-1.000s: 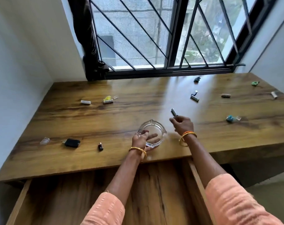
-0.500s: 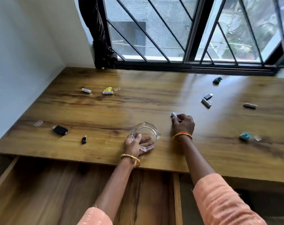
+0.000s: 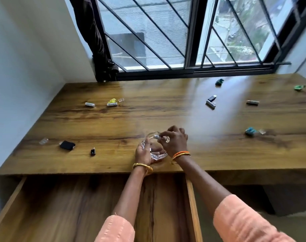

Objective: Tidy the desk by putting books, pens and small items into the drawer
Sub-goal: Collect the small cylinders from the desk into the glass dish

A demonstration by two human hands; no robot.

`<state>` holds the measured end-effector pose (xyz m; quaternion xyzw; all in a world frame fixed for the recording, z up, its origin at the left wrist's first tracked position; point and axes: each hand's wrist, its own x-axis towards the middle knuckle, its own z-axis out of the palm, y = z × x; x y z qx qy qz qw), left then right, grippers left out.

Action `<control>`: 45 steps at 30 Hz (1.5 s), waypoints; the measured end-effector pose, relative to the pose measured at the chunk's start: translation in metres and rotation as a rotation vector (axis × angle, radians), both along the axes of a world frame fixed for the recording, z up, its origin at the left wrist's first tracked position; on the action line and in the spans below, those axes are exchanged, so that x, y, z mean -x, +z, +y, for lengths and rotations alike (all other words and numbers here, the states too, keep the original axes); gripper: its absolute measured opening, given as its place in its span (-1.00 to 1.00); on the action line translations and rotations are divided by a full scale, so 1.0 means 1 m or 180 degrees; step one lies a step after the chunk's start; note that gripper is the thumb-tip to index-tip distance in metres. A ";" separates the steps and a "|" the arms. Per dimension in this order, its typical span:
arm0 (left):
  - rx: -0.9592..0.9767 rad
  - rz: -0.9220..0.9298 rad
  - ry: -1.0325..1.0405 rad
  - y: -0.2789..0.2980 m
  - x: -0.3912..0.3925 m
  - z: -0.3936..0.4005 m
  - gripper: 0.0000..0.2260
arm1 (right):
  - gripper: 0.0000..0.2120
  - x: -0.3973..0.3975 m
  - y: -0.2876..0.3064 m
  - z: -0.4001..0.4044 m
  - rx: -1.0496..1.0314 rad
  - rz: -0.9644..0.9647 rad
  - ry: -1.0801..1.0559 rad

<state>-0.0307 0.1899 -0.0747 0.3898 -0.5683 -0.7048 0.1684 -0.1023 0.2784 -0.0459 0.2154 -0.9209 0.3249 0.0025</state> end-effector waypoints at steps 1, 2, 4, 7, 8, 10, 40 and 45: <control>0.0077 -0.0077 -0.0028 0.001 -0.002 0.001 -0.63 | -0.81 -0.003 0.000 0.002 -0.0032 -0.0065 -0.0006; 0.0187 -0.0123 -0.0068 0.003 -0.004 0.003 -0.66 | -0.82 -0.007 0.001 0.004 -0.0026 -0.0100 -0.0003; 0.0295 -0.0149 -0.0124 0.009 -0.008 0.006 -0.77 | -0.84 -0.013 0.000 0.008 0.0054 -0.0158 -0.0035; 0.0412 -0.0182 -0.0209 0.011 -0.013 0.012 -0.78 | -0.85 -0.020 -0.002 0.016 0.0105 -0.0163 -0.0082; 0.0452 -0.0184 -0.0228 0.011 -0.015 0.013 -0.76 | -0.85 -0.022 -0.002 0.018 0.0113 -0.0163 -0.0089; 0.0451 -0.0232 -0.0238 0.010 -0.017 0.016 -0.71 | -0.84 -0.025 -0.003 0.021 0.0085 -0.0191 -0.0101; 0.0497 -0.0453 0.1896 0.007 0.025 -0.068 -0.48 | -0.69 0.123 0.018 -0.170 -0.0073 -0.0668 0.1807; 0.0211 -0.0109 0.2013 -0.013 0.035 -0.109 -0.60 | -0.62 0.139 0.005 -0.237 -0.0015 -0.0751 0.1764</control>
